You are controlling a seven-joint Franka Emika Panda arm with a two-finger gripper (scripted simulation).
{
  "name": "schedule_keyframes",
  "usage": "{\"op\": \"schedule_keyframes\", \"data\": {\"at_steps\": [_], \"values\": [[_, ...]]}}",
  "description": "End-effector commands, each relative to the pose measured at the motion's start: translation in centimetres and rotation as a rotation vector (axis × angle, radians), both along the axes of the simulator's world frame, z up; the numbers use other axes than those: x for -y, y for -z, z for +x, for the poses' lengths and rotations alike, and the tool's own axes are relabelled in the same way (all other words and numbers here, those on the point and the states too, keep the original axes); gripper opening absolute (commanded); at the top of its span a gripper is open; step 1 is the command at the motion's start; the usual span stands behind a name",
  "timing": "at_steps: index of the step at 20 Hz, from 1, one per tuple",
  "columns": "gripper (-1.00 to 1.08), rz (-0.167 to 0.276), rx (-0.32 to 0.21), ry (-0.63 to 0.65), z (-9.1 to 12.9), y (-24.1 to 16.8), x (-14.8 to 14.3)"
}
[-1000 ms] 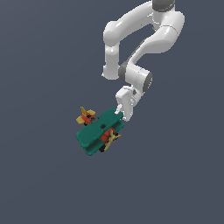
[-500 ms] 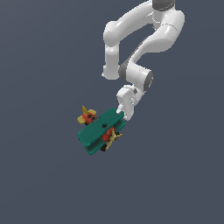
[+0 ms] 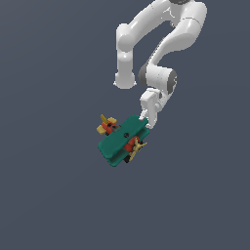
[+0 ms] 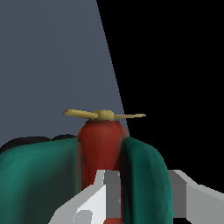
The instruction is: Pick up the object and move it to a goal position.
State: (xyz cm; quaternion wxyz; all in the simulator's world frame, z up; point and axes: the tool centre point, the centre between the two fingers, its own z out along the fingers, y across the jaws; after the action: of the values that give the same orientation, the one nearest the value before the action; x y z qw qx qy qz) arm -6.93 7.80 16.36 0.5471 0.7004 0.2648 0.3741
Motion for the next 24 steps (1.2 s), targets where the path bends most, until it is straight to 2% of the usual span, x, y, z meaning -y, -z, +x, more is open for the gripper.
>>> {"op": "schedule_keyframes", "data": {"at_steps": [1, 14, 24], "values": [[-1.0, 0.0, 0.002, 0.0, -0.8, -0.9, -1.6], [-1.0, 0.001, 0.002, 0.0, -5.7, -5.5, -11.1], [-1.0, 0.0, 0.005, 0.0, -7.5, -7.5, -15.2]]}}
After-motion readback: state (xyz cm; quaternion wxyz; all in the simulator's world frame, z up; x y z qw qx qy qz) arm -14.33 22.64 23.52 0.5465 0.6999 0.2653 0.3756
